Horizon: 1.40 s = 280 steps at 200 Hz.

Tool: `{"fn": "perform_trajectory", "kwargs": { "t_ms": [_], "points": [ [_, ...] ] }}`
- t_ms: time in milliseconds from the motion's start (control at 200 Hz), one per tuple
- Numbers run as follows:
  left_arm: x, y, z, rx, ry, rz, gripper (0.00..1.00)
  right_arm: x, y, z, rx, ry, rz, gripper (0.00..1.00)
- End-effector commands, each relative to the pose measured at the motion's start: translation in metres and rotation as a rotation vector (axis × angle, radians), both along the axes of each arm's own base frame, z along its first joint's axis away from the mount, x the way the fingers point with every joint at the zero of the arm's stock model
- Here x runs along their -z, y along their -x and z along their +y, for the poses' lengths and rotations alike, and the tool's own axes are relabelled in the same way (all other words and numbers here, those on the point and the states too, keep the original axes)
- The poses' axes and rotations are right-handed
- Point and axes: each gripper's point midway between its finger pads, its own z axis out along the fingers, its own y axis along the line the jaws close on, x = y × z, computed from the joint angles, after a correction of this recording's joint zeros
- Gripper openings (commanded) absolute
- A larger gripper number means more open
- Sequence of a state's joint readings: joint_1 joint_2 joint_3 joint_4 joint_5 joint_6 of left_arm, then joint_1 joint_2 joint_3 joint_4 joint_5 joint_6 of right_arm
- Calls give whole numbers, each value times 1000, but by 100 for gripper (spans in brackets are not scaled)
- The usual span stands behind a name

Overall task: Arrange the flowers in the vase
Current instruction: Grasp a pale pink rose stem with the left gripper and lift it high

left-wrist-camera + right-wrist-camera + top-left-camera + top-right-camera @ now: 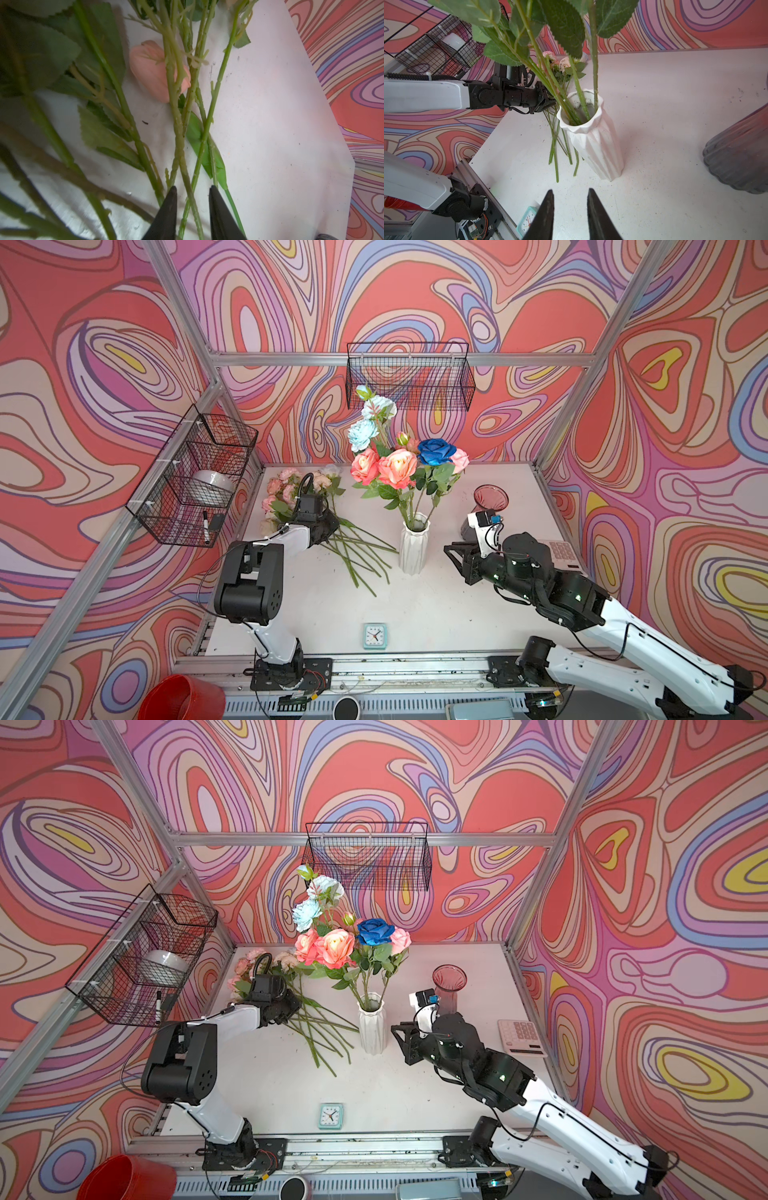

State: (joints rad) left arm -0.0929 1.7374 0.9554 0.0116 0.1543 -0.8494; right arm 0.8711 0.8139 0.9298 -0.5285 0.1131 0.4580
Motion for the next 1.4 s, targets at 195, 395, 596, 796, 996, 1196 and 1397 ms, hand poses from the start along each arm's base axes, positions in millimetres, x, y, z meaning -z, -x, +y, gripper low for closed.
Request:
{"fn": "perform_trajectory", "kwargs": {
  "t_ms": [195,395,596,796,996,1196,1397],
  "points": [
    [6,-16,-1,-11,-11,9,16,0,0,-7,21,12,-4,27],
    [14,-15,-3,-2,2,29,27,-1,0,-8,24,16,-7,27],
    [13,-15,-5,-1,5,28,12,-3,-1,-8,27,18,-13,27],
    [-19,-23,-5,-13,23,-50,0,-6,-1,-10,32,15,-17,27],
    [-95,-30,-7,-1,39,-214,0,-9,1,-11,32,5,-21,27],
    [-183,-6,-11,48,57,-388,0,-17,4,-10,15,-18,-31,28],
    [-252,55,-23,154,110,-537,0,-25,13,1,-65,-55,-36,40]
  ]
}}
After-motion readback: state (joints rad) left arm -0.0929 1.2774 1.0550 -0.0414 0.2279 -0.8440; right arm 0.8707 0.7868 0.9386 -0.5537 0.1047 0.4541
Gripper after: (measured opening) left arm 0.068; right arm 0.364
